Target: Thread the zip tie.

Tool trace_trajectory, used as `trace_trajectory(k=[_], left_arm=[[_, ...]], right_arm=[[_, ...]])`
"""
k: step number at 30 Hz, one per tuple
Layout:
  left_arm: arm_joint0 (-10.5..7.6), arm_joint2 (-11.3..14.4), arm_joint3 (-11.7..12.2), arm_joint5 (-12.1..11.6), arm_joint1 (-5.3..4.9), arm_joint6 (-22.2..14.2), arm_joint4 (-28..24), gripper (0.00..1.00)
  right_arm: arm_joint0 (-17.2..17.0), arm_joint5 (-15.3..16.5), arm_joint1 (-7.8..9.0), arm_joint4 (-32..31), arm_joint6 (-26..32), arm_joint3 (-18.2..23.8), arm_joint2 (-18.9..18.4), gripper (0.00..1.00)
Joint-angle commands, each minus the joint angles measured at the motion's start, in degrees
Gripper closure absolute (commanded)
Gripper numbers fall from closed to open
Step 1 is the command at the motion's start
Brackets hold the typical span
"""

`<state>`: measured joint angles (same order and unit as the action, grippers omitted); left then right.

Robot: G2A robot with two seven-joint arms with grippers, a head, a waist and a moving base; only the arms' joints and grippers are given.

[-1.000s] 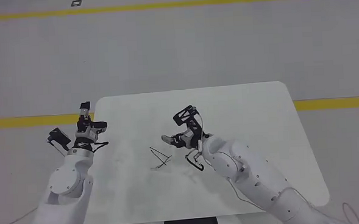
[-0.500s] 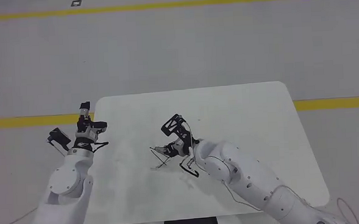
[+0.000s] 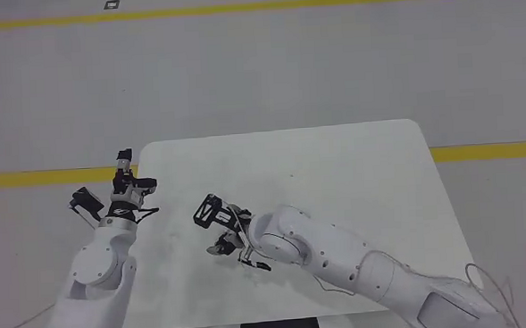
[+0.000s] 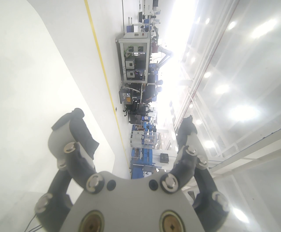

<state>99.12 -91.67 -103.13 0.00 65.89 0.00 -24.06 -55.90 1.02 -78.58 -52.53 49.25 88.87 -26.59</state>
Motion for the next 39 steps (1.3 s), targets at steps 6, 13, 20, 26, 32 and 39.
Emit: trace_trajectory(k=[6, 13, 20, 26, 32, 39], left_arm=[[0.0, 0.0, 0.0, 0.0, 0.0, 0.0, 0.0, 0.0], [0.0, 0.0, 0.0, 0.0, 0.0, 0.0, 0.0, 0.0], [0.0, 0.0, 0.0, 0.0, 0.0, 0.0, 0.0, 0.0], [0.0, 0.0, 0.0, 0.0, 0.0, 0.0, 0.0, 0.0], [0.0, 0.0, 0.0, 0.0, 0.0, 0.0, 0.0, 0.0], [0.0, 0.0, 0.0, 0.0, 0.0, 0.0, 0.0, 0.0]], right_arm=[[-0.08, 0.04, 0.07, -0.04, -0.03, 0.13, -0.11, 0.0], [1.17, 2.03, -1.19, 3.03, 8.01, -1.78, 2.05, 0.0], [2.04, 3.64, -1.98, 4.87, 10.31, -2.92, 3.07, 0.0], [2.04, 3.64, -1.98, 4.87, 10.31, -2.92, 3.07, 0.0], [2.4, 3.19, -3.54, 5.69, 6.35, -6.66, 3.78, 0.0], [3.37, 2.34, -5.18, 4.38, 4.24, -9.07, 5.26, 0.0]])
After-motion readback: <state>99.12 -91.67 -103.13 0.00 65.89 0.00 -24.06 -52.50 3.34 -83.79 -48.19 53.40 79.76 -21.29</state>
